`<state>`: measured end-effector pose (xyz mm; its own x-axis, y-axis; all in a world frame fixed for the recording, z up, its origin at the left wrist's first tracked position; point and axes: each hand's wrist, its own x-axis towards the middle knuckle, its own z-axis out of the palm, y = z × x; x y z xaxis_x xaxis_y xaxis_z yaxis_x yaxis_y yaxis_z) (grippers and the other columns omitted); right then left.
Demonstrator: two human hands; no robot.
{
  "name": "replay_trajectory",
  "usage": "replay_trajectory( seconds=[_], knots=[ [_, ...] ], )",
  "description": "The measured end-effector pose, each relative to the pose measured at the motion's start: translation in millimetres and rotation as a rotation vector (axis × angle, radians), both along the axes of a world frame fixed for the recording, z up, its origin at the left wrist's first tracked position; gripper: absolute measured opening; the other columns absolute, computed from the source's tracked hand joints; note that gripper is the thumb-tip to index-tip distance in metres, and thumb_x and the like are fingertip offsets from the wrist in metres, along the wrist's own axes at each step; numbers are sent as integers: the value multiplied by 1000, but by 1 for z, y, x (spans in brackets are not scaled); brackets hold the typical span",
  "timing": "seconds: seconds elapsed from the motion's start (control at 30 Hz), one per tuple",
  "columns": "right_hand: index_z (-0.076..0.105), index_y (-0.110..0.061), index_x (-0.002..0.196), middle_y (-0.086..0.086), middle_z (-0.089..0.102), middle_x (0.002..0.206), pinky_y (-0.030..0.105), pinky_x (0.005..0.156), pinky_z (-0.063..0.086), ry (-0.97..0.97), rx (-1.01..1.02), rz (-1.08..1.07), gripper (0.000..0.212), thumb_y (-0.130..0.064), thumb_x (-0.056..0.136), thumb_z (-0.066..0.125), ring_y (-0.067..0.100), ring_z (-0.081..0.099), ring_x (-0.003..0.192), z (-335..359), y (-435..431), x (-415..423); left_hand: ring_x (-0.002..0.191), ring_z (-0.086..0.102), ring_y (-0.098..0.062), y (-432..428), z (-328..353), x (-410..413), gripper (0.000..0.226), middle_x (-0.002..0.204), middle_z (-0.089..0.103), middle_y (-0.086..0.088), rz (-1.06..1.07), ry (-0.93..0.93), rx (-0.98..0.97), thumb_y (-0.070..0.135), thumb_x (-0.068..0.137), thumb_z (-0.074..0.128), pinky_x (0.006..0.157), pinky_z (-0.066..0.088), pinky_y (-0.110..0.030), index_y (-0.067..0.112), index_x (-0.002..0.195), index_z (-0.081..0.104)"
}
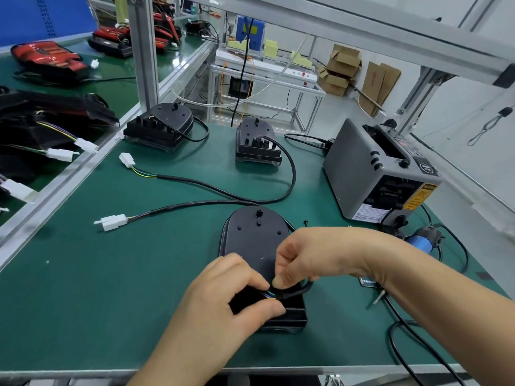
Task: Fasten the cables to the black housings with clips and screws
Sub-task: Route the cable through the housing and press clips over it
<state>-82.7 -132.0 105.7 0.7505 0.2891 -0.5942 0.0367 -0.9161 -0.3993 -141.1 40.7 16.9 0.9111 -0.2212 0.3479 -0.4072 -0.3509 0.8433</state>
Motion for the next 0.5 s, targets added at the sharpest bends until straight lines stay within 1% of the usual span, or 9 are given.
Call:
replay_trajectory(
  seconds=[0.07, 0.13, 0.23, 0.3, 0.4, 0.5],
  knots=[
    [61, -26, 72, -17, 52, 55, 14, 57, 39, 2, 18, -11, 18, -39, 80, 71, -4, 45, 50, -1, -1, 0, 90, 51, -3, -9, 2, -1, 40, 88, 52, 16, 68, 12, 103, 67, 54, 64, 74, 36, -10, 35, 76, 57],
    [60, -26, 69, -18, 52, 53, 14, 56, 39, 3, 34, -22, 20, -39, 79, 71, -5, 46, 48, -2, -2, -1, 90, 45, -1, -20, 2, -1, 44, 88, 45, 17, 112, -21, 186, 68, 52, 64, 74, 33, -9, 34, 77, 53],
    [60, -25, 70, -15, 54, 60, 16, 58, 40, 13, 68, -36, 18, -36, 79, 72, 0, 47, 54, -2, -2, -1, 85, 42, -3, -28, 0, -1, 34, 82, 41, 15, 144, -75, 207, 55, 61, 67, 76, 33, -11, 28, 77, 54],
    [62, -23, 75, -13, 54, 63, 17, 60, 40, 23, 85, -44, 15, -33, 79, 72, 3, 46, 57, -2, -2, -1, 85, 43, -3, -27, -1, -1, 30, 82, 40, 15, 145, -84, 210, 51, 64, 67, 75, 33, -10, 28, 76, 53],
    [62, -22, 76, -14, 52, 60, 16, 58, 38, 24, 75, -33, 13, -32, 79, 71, 3, 45, 56, 0, 0, -1, 86, 42, -1, -25, -2, -2, 28, 84, 38, 15, 131, -112, 234, 48, 66, 67, 77, 33, -9, 27, 76, 51],
    [58, -24, 71, -15, 50, 57, 16, 54, 36, -6, 35, 9, 17, -33, 80, 69, 3, 44, 54, 0, 4, -1, 92, 44, -2, -23, -3, -3, 26, 84, 39, 15, 99, -124, 213, 47, 71, 67, 81, 33, -13, 29, 78, 49]
  ],
)
